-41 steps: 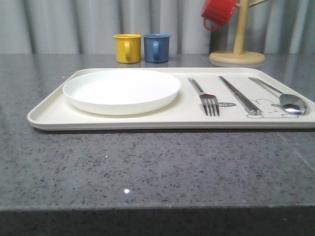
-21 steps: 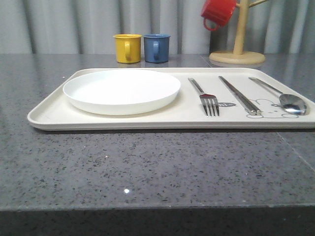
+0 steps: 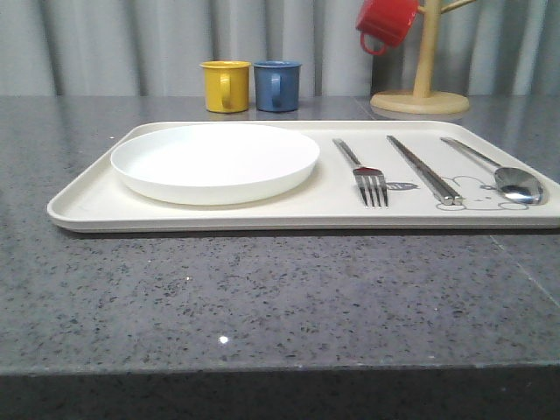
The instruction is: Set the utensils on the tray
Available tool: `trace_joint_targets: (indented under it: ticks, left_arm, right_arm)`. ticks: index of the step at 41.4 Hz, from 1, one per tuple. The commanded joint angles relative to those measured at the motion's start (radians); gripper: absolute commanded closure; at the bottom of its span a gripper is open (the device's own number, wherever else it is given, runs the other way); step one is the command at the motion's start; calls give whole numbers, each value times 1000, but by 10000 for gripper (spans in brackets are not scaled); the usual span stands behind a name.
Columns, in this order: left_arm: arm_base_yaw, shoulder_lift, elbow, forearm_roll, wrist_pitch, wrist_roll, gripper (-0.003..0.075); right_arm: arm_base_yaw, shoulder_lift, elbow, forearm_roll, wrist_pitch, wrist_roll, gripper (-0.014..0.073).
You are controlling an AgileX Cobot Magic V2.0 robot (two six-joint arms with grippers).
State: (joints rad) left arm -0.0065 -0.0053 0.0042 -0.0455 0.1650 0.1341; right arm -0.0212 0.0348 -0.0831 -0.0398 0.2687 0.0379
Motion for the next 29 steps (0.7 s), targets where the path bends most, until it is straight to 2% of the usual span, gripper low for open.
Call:
trace_joint_targets:
  ticks: [1, 10, 29]
  left_arm:
    - [3, -21, 3, -9, -91, -11, 739]
    - [3, -21, 3, -9, -91, -11, 739]
    - [3, -21, 3, -9, -91, -11, 739]
  right_arm:
    - [-36, -17, 18, -1, -97, -12, 655]
    - [-44, -62, 108, -2, -116, -12, 655]
    - [-44, -61, 107, -2, -81, -12, 655]
